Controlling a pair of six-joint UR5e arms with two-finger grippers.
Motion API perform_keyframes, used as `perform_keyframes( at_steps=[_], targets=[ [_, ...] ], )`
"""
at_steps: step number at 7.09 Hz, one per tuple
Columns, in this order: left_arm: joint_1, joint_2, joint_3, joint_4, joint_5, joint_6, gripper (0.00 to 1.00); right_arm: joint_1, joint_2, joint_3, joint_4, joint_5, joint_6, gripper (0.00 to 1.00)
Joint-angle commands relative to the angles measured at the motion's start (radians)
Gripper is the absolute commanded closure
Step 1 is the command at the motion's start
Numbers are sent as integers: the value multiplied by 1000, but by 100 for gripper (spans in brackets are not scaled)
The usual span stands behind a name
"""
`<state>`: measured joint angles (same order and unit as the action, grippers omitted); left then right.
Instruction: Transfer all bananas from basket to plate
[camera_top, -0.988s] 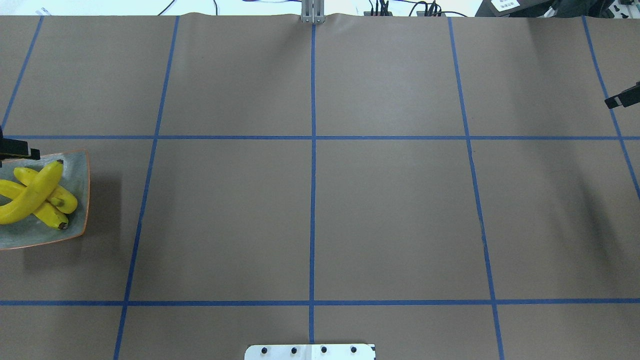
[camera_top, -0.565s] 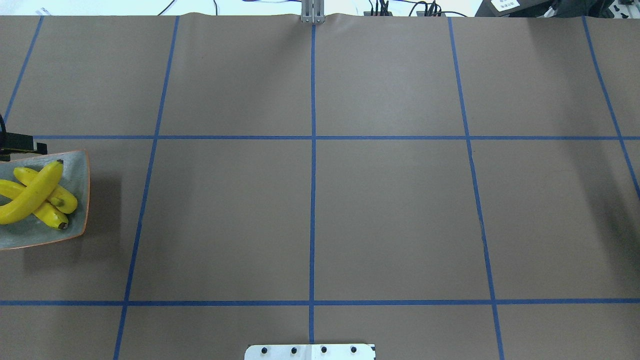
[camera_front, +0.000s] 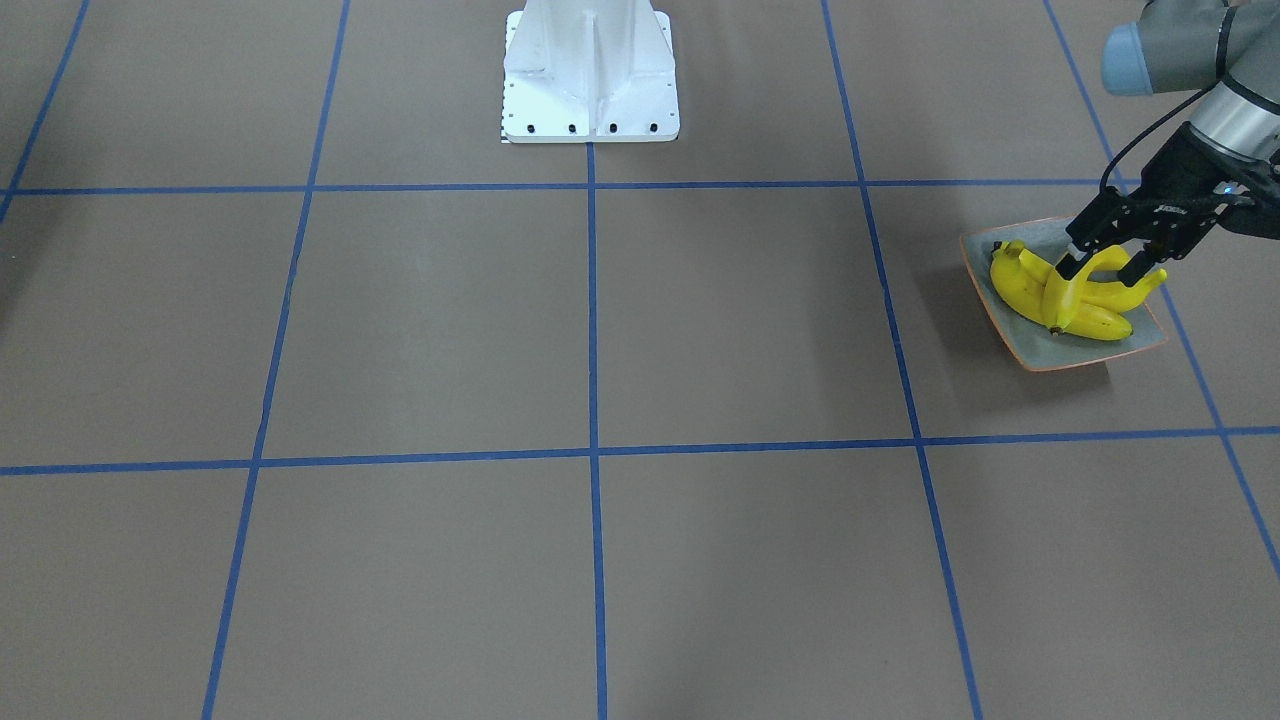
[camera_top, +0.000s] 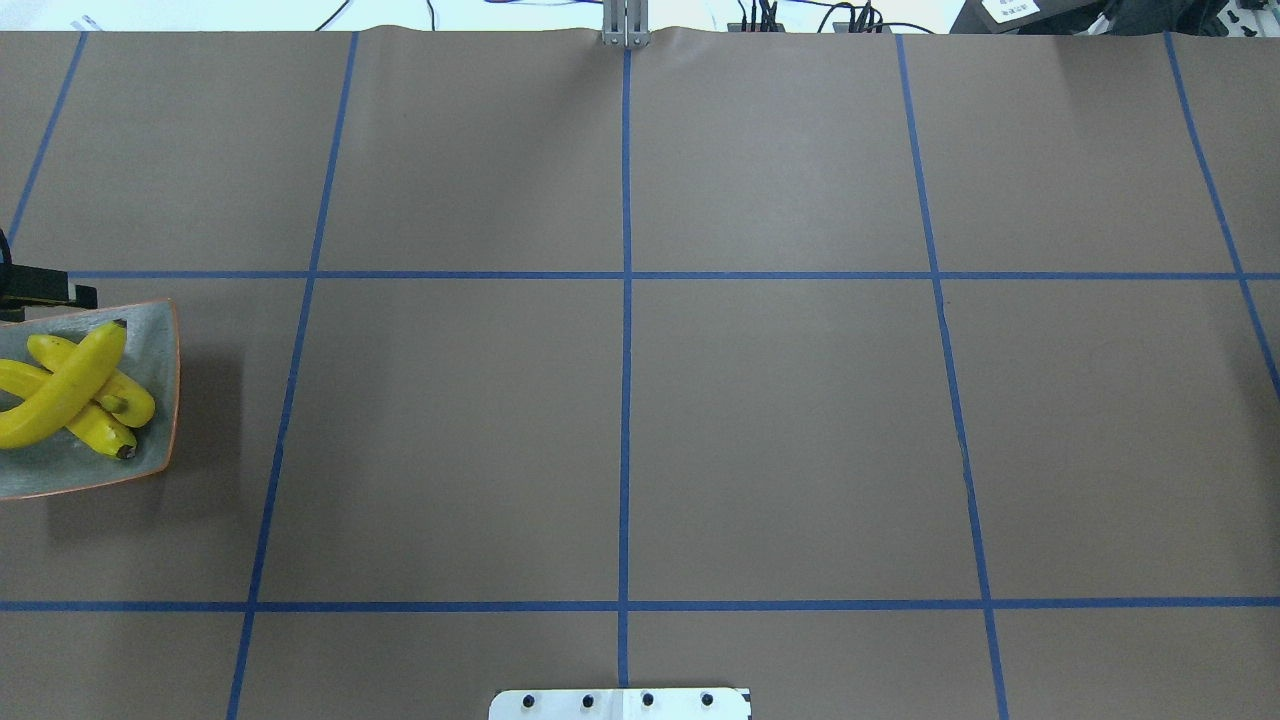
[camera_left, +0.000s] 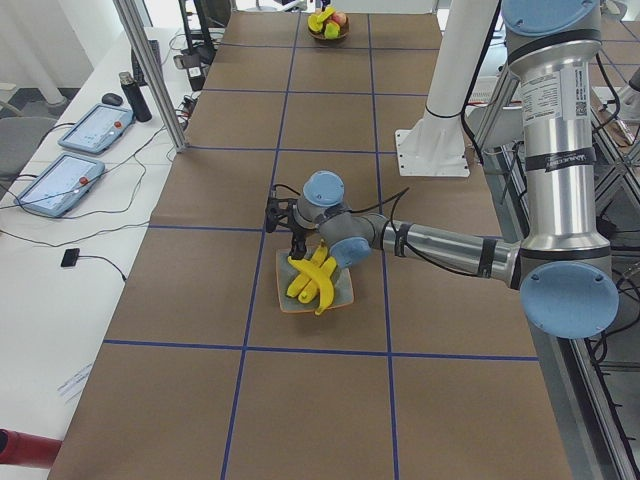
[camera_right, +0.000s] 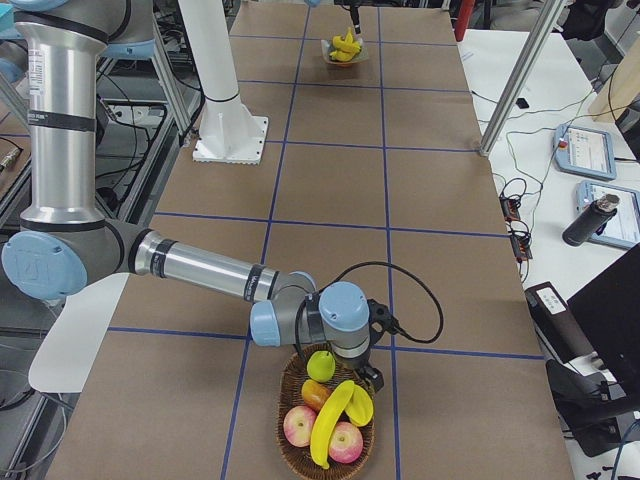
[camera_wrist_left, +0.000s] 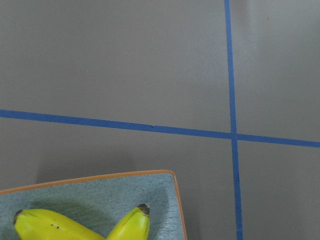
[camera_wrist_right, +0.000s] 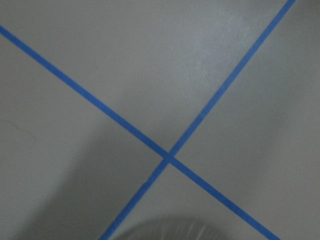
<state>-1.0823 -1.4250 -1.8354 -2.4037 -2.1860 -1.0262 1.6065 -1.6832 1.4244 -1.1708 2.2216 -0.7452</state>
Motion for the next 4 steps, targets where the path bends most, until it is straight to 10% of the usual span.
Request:
perform_keyframes(
  at_steps=[1,4],
  targets=[
    [-1,6,-2,-14,0,0,0,4,-70,-16,40,-89,-88,0],
    [-2,15,-2,-24,0,2,0,0,-35,-157,195,-86,-25,1]
  ],
)
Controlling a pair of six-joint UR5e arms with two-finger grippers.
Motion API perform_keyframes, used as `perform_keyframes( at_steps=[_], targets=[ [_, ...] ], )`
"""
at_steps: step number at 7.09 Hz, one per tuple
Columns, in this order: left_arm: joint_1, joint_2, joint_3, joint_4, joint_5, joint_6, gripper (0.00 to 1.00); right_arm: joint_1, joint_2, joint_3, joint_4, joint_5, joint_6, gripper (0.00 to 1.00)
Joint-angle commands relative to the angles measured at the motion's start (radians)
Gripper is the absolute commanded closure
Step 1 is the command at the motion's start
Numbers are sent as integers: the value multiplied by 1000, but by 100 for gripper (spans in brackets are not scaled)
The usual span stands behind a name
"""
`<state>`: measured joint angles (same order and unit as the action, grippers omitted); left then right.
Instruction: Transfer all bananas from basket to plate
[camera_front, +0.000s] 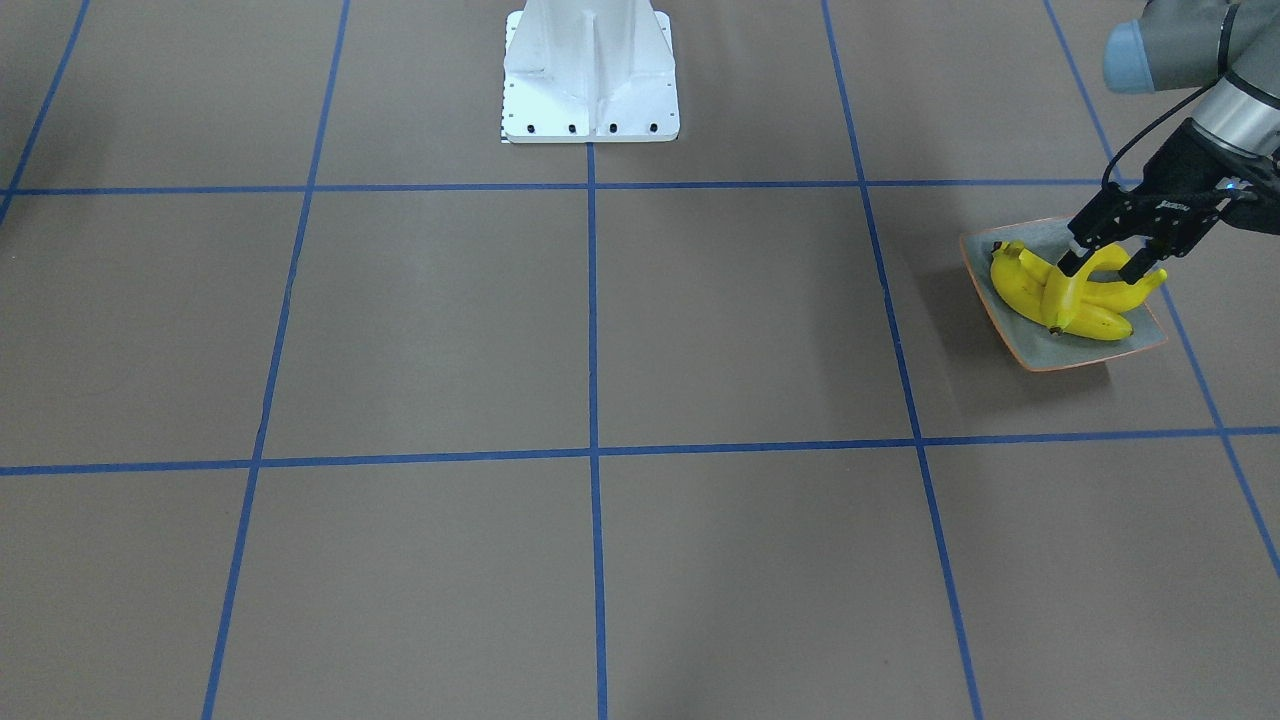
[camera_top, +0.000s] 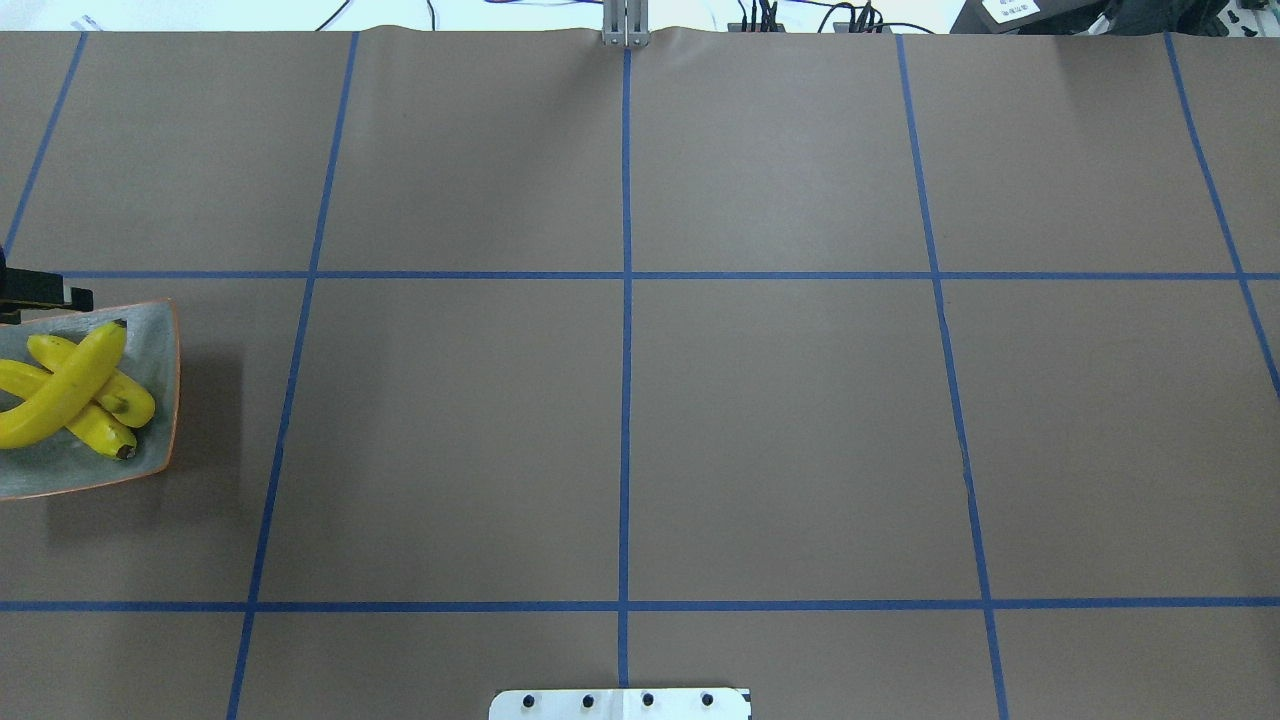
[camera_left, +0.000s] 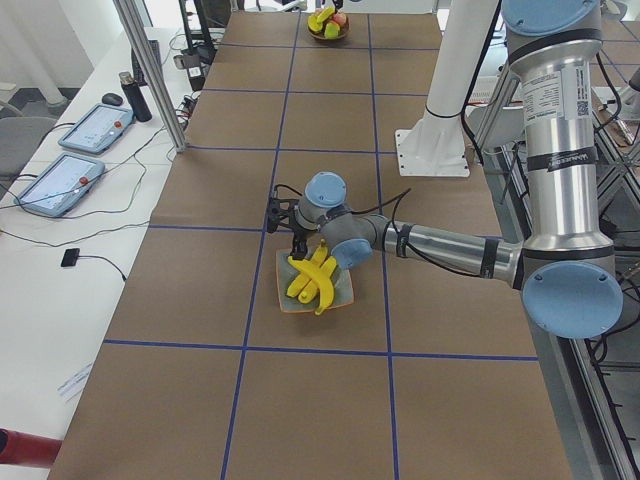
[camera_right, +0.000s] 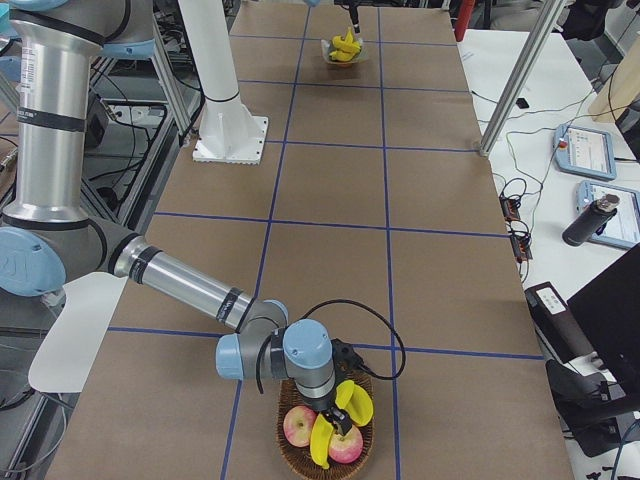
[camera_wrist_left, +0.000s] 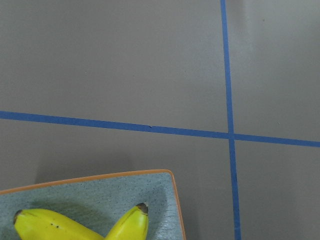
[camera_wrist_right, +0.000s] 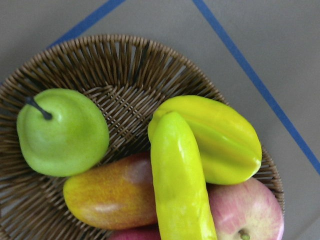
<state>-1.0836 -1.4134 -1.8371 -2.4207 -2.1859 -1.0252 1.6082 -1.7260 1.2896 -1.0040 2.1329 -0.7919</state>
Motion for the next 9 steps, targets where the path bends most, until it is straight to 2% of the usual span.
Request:
perform_keyframes(
  at_steps=[1,2,5,6,7,9],
  targets=[
    [-1,7,1,-12,0,1,0,-4,16,-21,28,11,34,3],
    [-1,7,1,-12,0,1,0,-10,29,-21,28,34,60,8],
    [1,16,1,-18,0,1,0,-44,37,-24,28,36,83,10],
    [1,16,1,-17,0,1,0,-47,37,-26,28,36,83,13],
    [1,16,1,-18,0,1,0,-48,37,-33,28,32,82,27],
    [1,16,1,-18,0,1,0,-51,34,-36,28,32,80,63]
  ],
)
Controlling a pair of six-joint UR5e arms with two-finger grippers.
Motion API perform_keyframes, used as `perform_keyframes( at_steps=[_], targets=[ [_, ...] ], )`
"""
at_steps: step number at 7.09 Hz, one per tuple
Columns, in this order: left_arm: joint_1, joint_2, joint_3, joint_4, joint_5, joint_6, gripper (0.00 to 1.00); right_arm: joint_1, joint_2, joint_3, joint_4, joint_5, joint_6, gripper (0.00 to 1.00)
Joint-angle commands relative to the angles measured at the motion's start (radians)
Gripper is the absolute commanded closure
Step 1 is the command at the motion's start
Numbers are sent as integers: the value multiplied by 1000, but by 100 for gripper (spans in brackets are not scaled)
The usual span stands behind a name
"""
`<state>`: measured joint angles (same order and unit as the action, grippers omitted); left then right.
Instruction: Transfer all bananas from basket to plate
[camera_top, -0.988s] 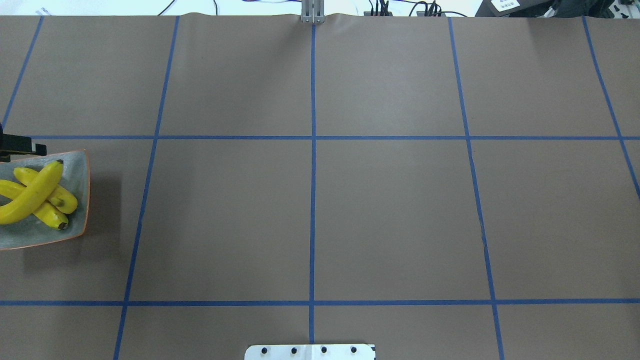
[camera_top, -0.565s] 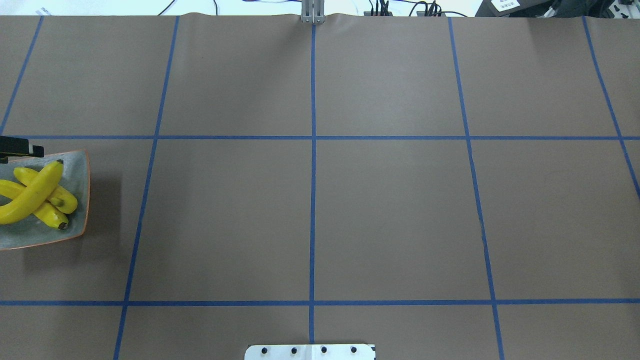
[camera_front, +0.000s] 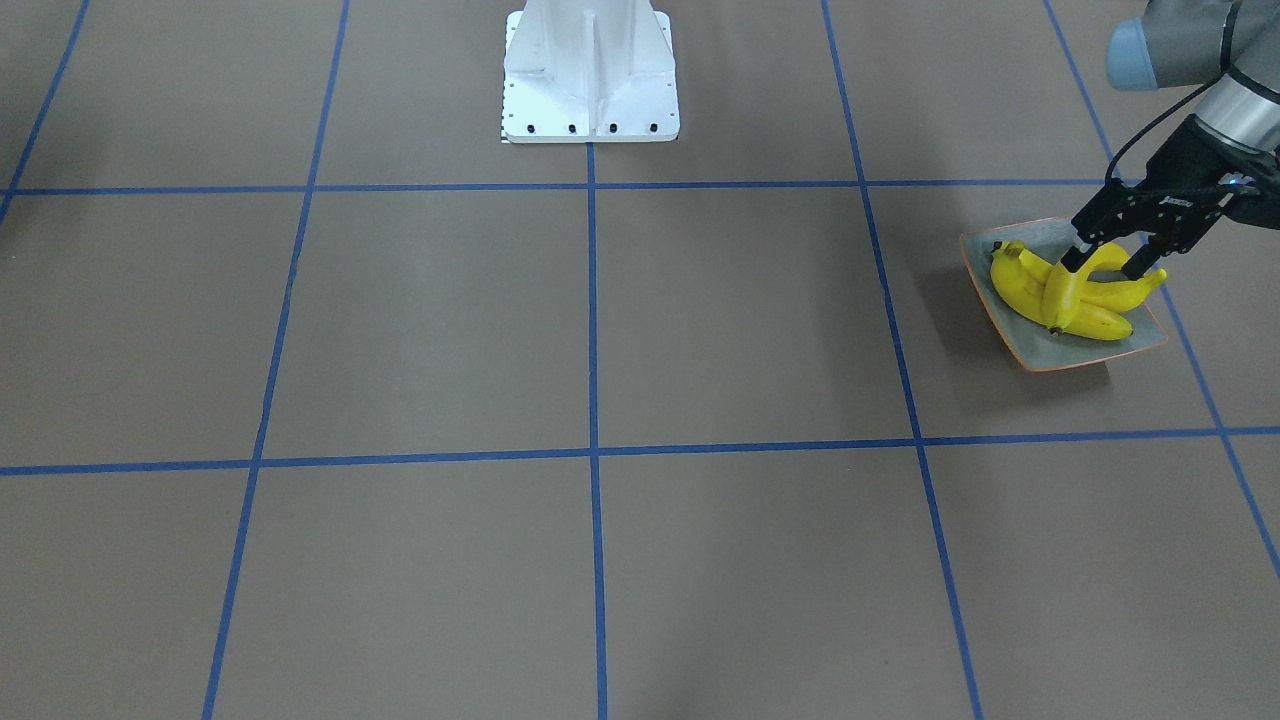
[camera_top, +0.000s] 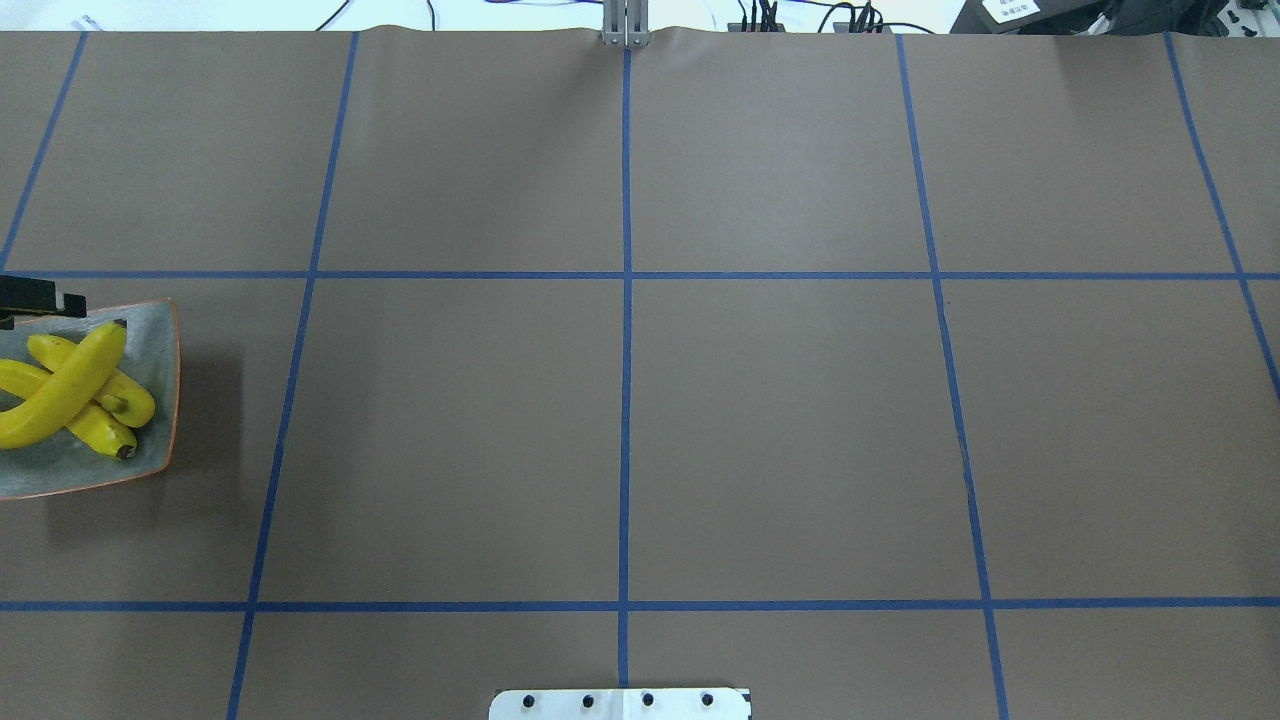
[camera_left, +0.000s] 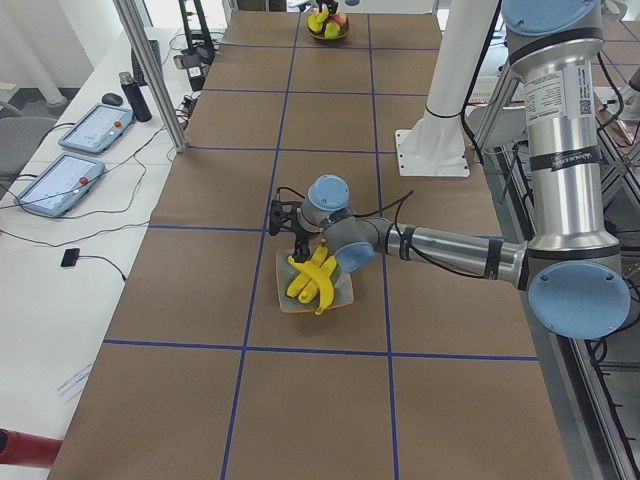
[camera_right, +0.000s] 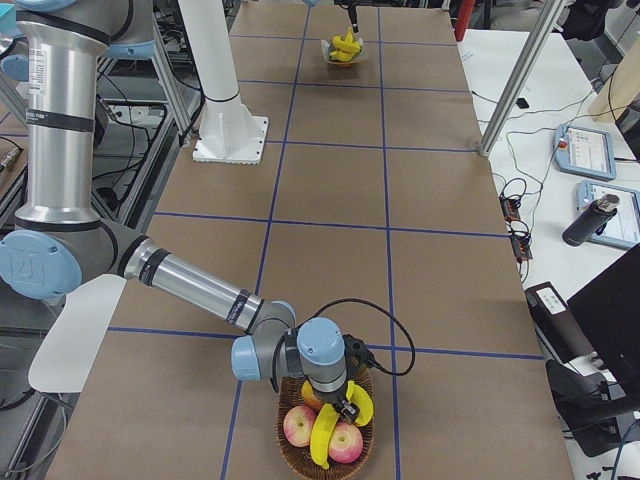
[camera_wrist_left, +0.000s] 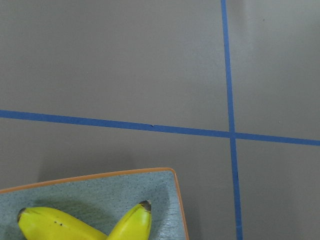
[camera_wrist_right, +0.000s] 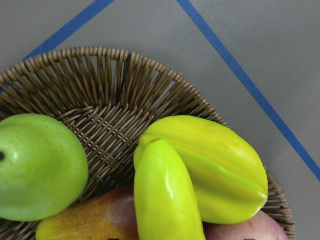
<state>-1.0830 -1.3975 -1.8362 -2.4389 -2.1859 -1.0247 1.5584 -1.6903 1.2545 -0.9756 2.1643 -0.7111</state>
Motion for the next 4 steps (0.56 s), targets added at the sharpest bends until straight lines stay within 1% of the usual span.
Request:
perform_keyframes(
  at_steps=[1,2,3,4],
  targets=[
    [0,0,0,0,0,0,0,0,-2,11,3,8,4,91],
    [-2,0,0,0,-2,-2,0,0,-2,31,3,11,4,100],
    [-2,0,0,0,-2,-2,0,2,-14,72,-8,12,4,100],
    [0,0,0,0,-2,-2,0,11,-19,80,-12,26,-1,100]
  ],
)
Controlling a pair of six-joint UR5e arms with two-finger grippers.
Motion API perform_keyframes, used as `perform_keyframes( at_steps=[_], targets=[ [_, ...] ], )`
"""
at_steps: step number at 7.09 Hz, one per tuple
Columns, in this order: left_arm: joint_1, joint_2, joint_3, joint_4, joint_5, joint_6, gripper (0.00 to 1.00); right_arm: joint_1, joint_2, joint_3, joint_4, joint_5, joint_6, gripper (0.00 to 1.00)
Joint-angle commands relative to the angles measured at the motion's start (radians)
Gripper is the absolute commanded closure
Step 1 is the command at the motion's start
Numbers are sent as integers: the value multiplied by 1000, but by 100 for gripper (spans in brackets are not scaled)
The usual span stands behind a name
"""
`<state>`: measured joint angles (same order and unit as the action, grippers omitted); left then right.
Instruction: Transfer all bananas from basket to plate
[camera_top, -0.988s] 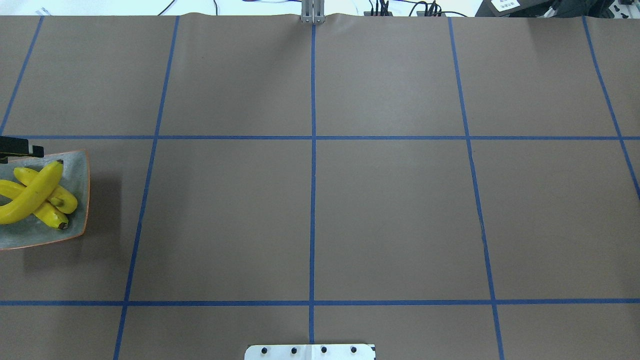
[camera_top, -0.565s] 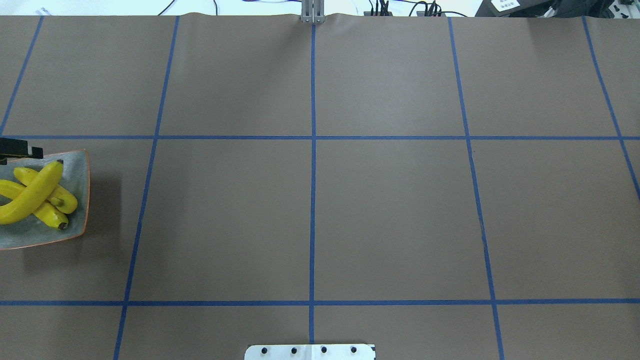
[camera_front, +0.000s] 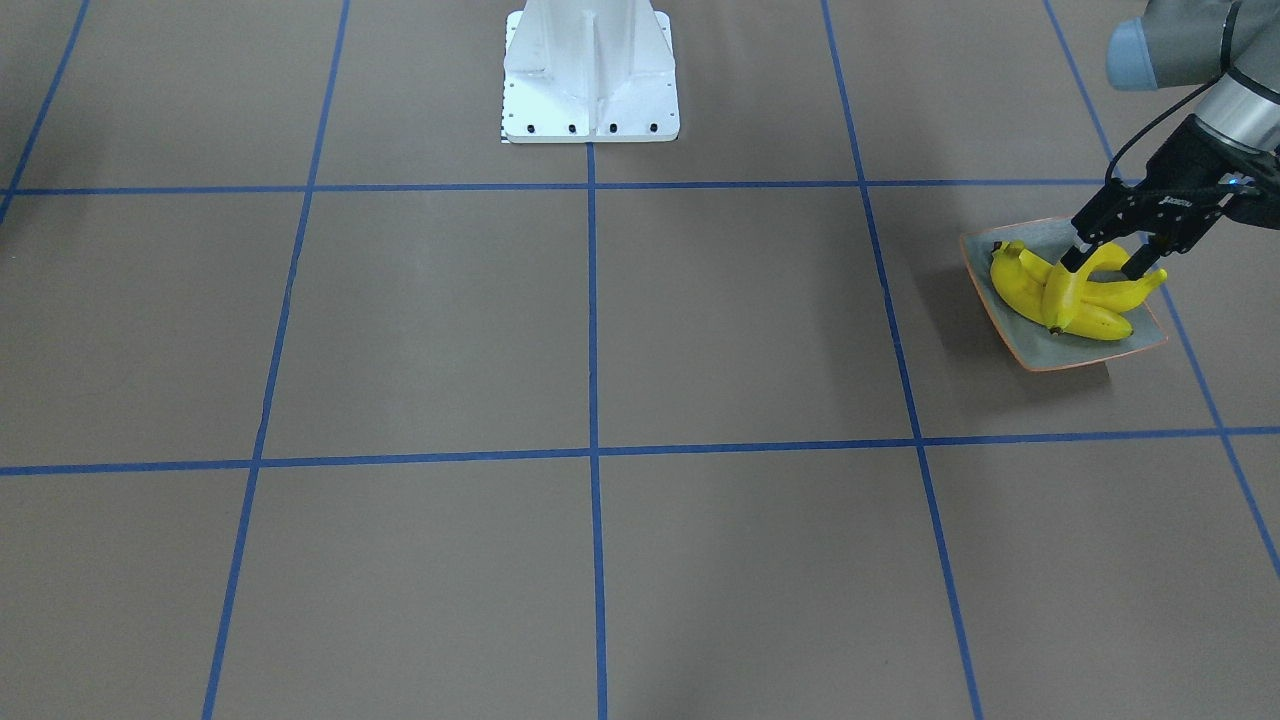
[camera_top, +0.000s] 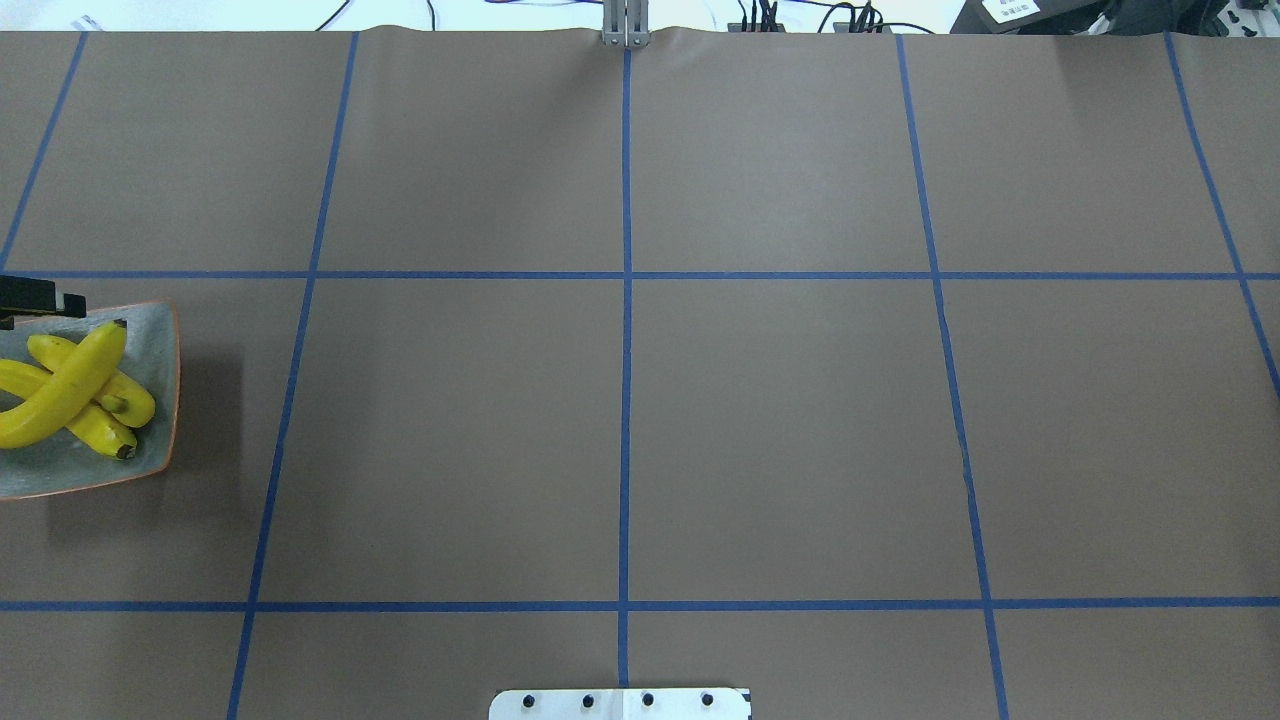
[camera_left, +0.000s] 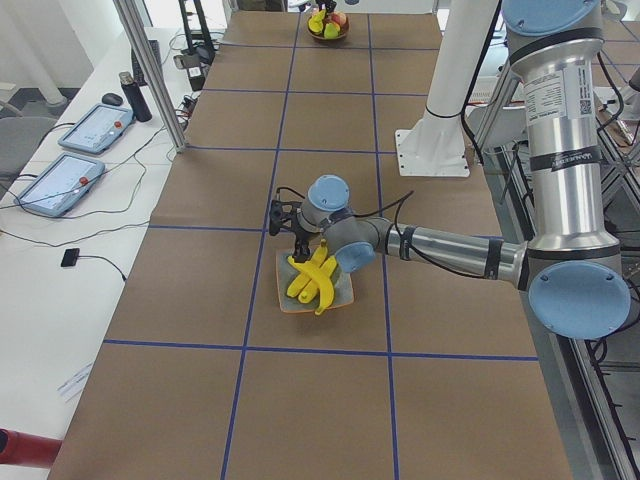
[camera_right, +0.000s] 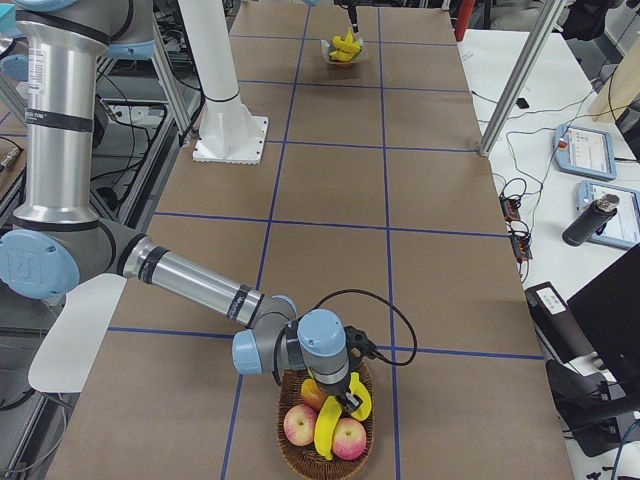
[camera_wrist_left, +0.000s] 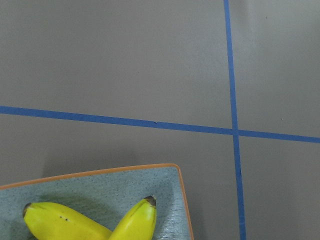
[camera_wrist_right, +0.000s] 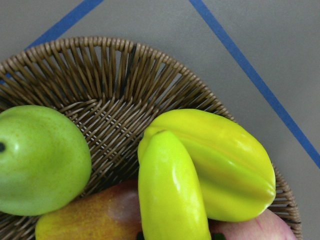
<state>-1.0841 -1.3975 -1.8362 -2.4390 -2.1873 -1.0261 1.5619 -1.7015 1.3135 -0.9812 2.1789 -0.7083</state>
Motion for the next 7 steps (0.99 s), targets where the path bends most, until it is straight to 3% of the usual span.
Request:
perform_keyframes(
  at_steps=[1,3,5,6,7],
  targets=[
    [1,0,0,-2,0,0,0,41,-6,35,-17,15,-7,100],
    [1,0,0,-2,-14,-2,0,78,13,207,-254,28,-5,100],
    [1,-8,0,-2,-16,-6,0,78,95,398,-576,65,6,100],
    [1,-11,-1,-2,-16,-9,0,78,158,432,-658,117,73,100],
    [3,-12,-5,-2,-16,-11,0,63,190,463,-659,166,240,100]
  ],
)
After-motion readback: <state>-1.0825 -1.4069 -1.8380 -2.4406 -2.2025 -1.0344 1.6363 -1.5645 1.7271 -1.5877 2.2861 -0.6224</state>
